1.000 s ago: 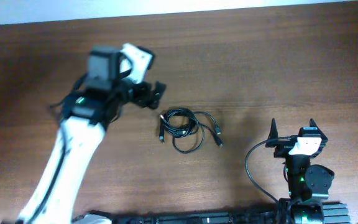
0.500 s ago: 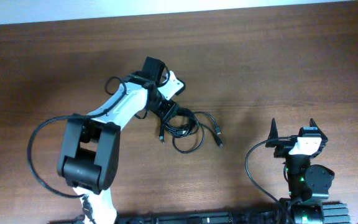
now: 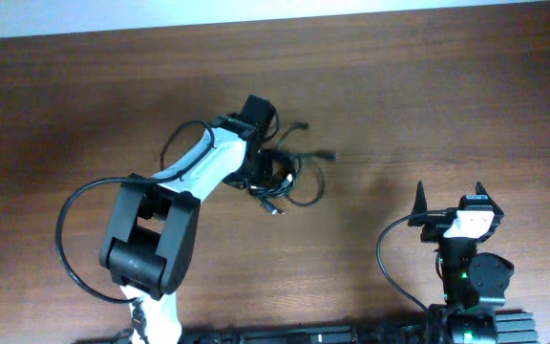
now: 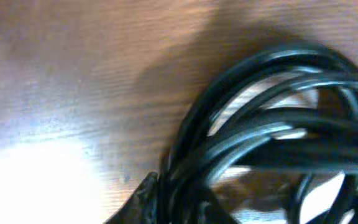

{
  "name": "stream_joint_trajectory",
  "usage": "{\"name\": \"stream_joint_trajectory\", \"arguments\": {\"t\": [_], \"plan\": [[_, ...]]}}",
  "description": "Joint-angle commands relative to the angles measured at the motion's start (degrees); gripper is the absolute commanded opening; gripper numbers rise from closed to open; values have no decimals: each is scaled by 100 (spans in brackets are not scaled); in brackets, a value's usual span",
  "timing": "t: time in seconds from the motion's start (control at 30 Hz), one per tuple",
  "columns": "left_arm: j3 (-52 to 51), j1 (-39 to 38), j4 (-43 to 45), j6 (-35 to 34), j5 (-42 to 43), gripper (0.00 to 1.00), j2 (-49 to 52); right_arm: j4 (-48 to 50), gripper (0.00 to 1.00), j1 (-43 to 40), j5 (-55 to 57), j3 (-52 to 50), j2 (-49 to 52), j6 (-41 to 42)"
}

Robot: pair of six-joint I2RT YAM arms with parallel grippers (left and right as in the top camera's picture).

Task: Untangle cables
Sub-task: 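Reach the left gripper down and grasp the black cable bundle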

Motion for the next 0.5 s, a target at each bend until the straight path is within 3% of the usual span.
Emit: {"name": "stream_joint_trajectory", "arguments": {"t": [0.0, 0.17, 0.27, 0.3, 0.37, 0.47], "plan": [[142, 96, -251, -431, 330, 99, 122, -17, 99, 42, 68, -42, -39, 24], [1119, 330, -507, 1628, 304, 96, 66, -17, 98, 42, 68, -42, -39, 24], [1062, 350, -551, 2159, 306, 51, 90, -17, 98, 42, 68, -42, -39, 24], [966, 350, -551, 2159, 306, 43, 90, -17, 99, 42, 68, -42, -39, 24], [710, 350, -492, 2159, 310, 54, 90, -17, 98, 42, 68, -42, -39, 24], [391, 348, -380, 2159, 310, 56, 90, -17, 98, 42, 68, -42, -39, 24]]}}
